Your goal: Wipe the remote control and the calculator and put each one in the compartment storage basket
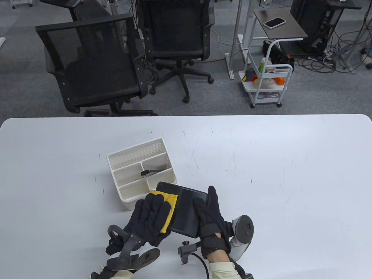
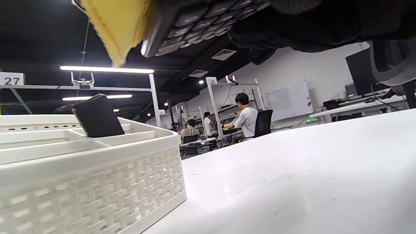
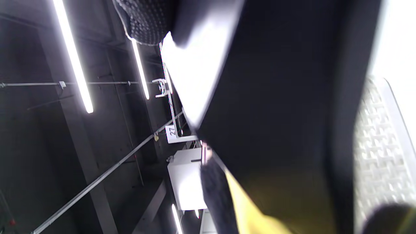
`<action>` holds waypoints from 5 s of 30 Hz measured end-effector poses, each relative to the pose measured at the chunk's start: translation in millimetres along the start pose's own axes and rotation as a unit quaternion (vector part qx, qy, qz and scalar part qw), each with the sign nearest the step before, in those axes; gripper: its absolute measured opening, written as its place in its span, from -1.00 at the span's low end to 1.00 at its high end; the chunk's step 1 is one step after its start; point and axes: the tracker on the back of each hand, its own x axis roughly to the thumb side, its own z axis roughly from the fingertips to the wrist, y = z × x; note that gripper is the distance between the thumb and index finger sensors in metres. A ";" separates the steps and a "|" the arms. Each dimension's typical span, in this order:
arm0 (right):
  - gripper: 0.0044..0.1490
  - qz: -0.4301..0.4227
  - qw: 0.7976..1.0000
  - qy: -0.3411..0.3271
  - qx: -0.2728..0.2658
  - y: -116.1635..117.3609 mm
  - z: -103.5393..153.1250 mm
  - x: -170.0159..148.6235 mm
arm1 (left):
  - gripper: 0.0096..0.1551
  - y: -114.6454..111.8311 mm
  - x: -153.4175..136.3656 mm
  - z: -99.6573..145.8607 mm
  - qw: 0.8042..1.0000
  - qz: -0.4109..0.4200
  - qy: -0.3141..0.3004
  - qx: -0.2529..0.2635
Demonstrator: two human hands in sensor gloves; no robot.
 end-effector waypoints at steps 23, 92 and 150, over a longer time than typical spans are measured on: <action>-0.07 -0.012 1.000 -0.012 -0.007 -3.8 -0.2 3.4 | -0.24 4.9 -13.1 1.6 0.995 0.102 0.015 0.004; -0.10 0.038 0.996 -0.045 0.074 6.2 -5.1 13.7 | 0.05 5.4 0.5 -2.3 0.996 0.083 -0.009 -0.016; 0.05 0.378 0.879 -0.253 0.141 41.1 13.3 36.8 | -0.37 24.2 -57.9 11.5 0.871 0.478 0.071 0.082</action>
